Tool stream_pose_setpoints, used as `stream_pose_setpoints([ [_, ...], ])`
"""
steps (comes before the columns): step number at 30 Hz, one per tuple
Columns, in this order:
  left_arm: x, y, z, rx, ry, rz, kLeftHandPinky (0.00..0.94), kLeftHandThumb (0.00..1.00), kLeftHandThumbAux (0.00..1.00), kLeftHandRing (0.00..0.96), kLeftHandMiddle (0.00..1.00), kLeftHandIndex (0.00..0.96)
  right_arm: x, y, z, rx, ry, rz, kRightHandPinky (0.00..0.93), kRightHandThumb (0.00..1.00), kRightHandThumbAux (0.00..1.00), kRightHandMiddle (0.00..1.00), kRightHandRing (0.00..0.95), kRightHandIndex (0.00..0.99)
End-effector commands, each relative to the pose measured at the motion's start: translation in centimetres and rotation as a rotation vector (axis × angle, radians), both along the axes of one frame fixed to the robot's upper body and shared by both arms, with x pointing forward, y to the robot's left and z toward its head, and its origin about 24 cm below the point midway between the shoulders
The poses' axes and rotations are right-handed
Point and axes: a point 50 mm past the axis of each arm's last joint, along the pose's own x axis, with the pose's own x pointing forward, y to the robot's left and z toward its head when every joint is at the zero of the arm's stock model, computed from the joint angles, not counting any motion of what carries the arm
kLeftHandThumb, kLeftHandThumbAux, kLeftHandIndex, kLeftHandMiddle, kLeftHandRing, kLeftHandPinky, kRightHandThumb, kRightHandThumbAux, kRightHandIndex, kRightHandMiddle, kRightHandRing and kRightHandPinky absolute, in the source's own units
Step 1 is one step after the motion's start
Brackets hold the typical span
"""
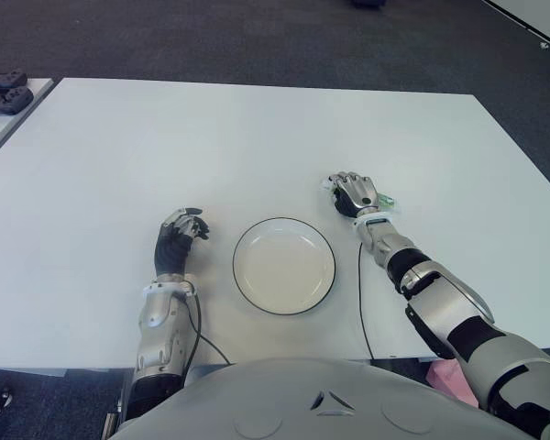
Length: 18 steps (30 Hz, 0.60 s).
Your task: Put the toothpaste on the table into the plate.
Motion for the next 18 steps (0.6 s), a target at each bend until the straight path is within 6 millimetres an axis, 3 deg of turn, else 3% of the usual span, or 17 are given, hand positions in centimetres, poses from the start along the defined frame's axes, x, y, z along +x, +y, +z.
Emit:
stream_pose_setpoints([
  [1, -1.68, -0.12, -2.31, -0.02, 0.158, 0.016, 0.6, 0.709, 0.716, 0.605, 0.62, 0.434, -3.76, -1.67, -4.11, 0.012, 0.233, -0.092, 0.487, 0.918, 0.664, 0.405, 0.471, 0.471],
  [11, -1.63, -0.14, -2.26, -0.014, 0.148, 0.001, 0.592, 0.708, 0.717, 0.61, 0.621, 0.434, -3.56, -1.45, -3.97, 0.088, 0.237, -0.15, 0.447, 0.953, 0.661, 0.432, 0.425, 0.504],
  [18, -1.59, -0.13, -2.25, -0.009, 0.155, 0.0, 0.596, 0.707, 0.718, 0.61, 0.62, 0.433, -3.71, -1.28, -3.59, 0.207, 0.16, -0.156, 0.489, 0.992, 0.666, 0.433, 0.438, 0.447],
])
